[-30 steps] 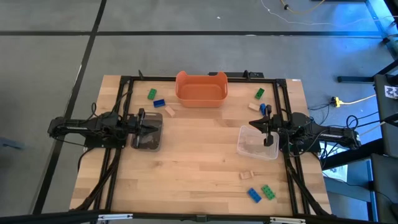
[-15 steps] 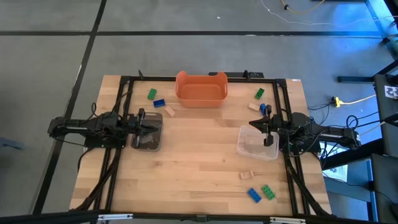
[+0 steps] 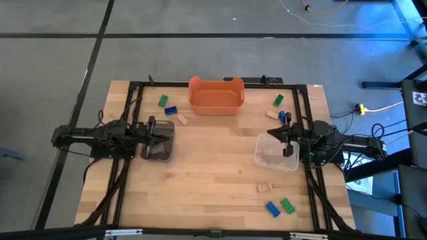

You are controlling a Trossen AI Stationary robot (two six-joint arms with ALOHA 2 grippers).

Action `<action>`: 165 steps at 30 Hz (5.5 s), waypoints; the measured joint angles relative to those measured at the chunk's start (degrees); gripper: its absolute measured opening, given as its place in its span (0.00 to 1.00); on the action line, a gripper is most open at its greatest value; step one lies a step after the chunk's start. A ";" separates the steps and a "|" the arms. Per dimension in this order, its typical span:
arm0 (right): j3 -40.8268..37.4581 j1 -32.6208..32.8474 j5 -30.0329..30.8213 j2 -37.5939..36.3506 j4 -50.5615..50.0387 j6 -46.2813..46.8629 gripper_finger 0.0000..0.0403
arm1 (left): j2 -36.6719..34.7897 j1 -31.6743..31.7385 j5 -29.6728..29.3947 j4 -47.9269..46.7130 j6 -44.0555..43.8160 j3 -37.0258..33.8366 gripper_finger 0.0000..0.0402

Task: Sort & place blocks by color

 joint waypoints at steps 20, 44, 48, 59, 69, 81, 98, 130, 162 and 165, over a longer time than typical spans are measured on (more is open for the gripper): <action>-0.02 -0.01 -0.02 -0.01 0.00 -0.01 0.04 | 0.00 0.00 -0.90 -0.02 0.23 0.02 0.00; -0.02 -0.02 -0.02 -0.02 0.00 -0.02 0.04 | 0.01 0.00 -0.90 -0.02 0.00 0.01 0.00; -0.01 0.00 0.00 -0.01 0.00 -0.01 0.04 | 0.02 -0.01 -0.90 -0.01 0.00 0.01 0.00; -0.02 0.00 0.00 0.00 0.01 -0.01 0.04 | 0.00 -0.01 -0.90 0.00 -0.02 0.02 0.00; -0.01 0.00 0.00 -0.01 0.01 -0.01 0.04 | 0.01 0.00 -0.90 0.00 -0.02 0.00 0.00; -0.02 0.06 -3.63 0.00 19.35 14.02 0.04 | 0.01 -0.02 -0.89 0.00 -0.02 0.01 0.00; 15.39 0.05 13.07 9.65 25.75 34.48 0.10 | 0.01 -0.01 -0.90 0.00 -0.02 0.02 0.00; 42.47 -39.63 9.64 74.25 -56.34 34.53 0.66 | 0.01 -0.01 -0.87 0.00 0.00 0.01 0.00; 37.46 -44.58 7.95 73.07 -47.28 23.25 0.23 | 0.02 -0.02 -0.87 0.00 0.00 0.00 0.00; 40.26 -43.90 6.21 67.49 -48.11 22.47 0.23 | 0.00 0.00 -0.87 0.00 0.00 0.01 0.00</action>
